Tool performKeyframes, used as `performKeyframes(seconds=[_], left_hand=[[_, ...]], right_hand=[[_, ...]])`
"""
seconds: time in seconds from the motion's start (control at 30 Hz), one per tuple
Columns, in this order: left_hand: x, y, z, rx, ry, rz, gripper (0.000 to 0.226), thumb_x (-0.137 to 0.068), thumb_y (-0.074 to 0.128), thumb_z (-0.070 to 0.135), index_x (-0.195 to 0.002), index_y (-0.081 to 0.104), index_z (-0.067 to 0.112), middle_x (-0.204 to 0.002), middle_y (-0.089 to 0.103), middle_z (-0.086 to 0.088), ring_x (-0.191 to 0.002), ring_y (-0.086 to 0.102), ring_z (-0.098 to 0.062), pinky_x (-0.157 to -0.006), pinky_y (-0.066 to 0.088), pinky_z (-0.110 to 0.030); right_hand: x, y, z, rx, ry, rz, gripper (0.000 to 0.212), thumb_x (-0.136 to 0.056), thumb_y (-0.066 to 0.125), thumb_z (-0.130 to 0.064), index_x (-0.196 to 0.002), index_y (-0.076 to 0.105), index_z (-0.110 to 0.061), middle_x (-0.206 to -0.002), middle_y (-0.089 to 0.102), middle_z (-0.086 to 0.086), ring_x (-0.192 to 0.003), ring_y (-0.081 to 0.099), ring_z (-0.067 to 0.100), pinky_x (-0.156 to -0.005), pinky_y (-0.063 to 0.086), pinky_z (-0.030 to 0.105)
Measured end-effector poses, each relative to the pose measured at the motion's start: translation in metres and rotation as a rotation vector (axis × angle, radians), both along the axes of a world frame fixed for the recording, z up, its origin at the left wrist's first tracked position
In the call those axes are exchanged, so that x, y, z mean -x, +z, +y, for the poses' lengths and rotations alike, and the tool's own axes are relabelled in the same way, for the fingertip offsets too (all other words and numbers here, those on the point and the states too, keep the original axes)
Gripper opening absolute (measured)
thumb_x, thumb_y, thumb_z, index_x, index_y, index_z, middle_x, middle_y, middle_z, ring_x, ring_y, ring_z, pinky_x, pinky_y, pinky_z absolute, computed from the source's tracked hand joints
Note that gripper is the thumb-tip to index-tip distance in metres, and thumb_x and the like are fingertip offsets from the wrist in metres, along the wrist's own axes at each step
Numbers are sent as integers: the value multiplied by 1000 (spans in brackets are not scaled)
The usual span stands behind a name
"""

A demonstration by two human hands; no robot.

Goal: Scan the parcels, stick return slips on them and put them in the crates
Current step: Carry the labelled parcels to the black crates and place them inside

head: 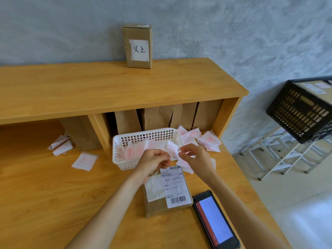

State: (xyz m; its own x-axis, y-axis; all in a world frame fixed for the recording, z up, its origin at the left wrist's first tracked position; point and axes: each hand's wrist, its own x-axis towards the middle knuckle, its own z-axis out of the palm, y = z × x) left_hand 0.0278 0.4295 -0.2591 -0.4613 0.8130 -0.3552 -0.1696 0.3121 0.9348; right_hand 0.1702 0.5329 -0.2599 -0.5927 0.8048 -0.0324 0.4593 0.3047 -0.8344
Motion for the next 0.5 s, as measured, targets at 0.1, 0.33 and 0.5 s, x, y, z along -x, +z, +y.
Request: performKeyframes(seconds=[0.1, 0.33, 0.5], left_hand=[[2, 0, 2, -5, -9, 59, 11, -88, 65, 3, -80, 71, 8, -71, 71, -7, -64, 67, -14, -69, 58, -25], [4, -2, 6, 2, -53, 127, 9, -87, 66, 2, -82, 72, 6, -73, 71, -8, -65, 67, -14, -72, 57, -27], [11, -1, 11, 32, -22, 177, 9, -87, 65, 4, -81, 71, 5, -73, 71, -9, -67, 66, -16, -68, 56, -26]], right_hand=[[5, 2, -9, -38, 128, -62, 12, -88, 69, -29, -98, 70, -21, -88, 65, -17, -83, 60, -2, -67, 45, 13], [11, -1, -12, -158, 71, -101, 14, -92, 63, -20, -97, 72, -10, -89, 70, -3, -73, 59, 1, -61, 43, 8], [10, 2, -4, -148, -68, -38, 12, -91, 61, -12, -86, 70, -8, -73, 65, -5, -65, 57, 3, -56, 42, 12]])
